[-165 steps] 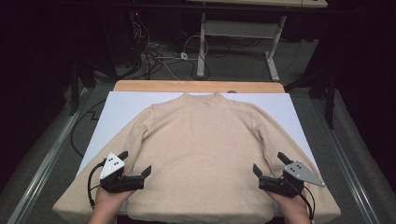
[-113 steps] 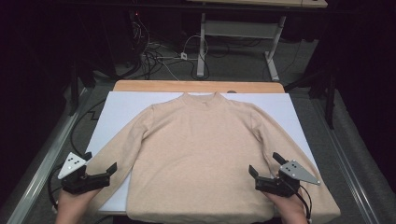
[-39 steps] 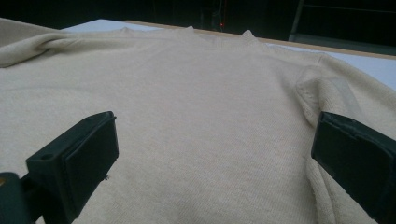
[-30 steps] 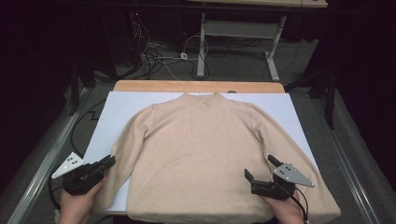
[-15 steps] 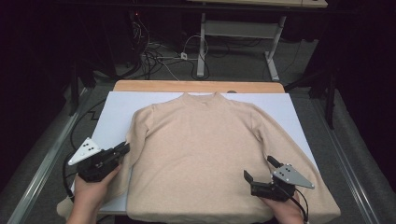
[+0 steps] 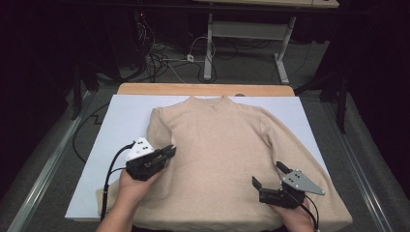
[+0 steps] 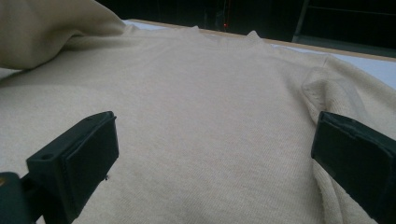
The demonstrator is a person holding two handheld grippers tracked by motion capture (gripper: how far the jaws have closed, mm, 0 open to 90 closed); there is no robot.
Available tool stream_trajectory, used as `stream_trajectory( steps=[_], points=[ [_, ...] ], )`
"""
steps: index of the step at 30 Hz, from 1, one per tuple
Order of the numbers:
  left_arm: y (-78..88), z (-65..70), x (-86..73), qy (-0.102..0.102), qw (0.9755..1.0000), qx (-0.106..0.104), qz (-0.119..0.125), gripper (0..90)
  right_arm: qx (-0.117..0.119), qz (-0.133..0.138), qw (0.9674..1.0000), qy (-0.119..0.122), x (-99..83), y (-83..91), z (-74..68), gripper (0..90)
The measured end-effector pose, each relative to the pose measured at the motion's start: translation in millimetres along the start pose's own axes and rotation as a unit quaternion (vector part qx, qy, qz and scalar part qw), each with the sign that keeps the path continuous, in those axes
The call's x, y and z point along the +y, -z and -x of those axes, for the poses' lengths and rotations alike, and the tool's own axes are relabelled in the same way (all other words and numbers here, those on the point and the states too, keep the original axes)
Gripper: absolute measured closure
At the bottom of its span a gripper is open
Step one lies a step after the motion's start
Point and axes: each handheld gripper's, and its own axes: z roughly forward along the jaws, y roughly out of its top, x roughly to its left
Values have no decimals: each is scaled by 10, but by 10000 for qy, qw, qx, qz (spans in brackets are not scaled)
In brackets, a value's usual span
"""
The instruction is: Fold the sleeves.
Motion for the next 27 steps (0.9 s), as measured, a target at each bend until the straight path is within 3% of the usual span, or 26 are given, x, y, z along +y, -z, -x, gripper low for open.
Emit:
stream_trajectory(
  steps=[4,10,16,21,25,27],
  points=[
    [-167,97,-32,-119,9997,-148,-141,803,-5,1,10000,-5,-1,4,4,14],
    [-506,281,-123,-308,9967,-355,-656,804,13,9,10000,4,-1,0,1,14],
    [-650,383,-177,-436,9949,-453,-795,803,78,-16,9999,95,3,-8,-28,14],
    [-634,407,-194,-432,9949,-487,-764,767,76,-36,9999,92,-2,-16,-32,14],
    [-455,386,-212,-424,9969,-363,-547,482,75,-7,9999,84,2,-1,-34,14],
    [-303,327,-257,-367,9980,-208,-473,448,74,-5,9999,79,1,2,-32,14]
  ],
)
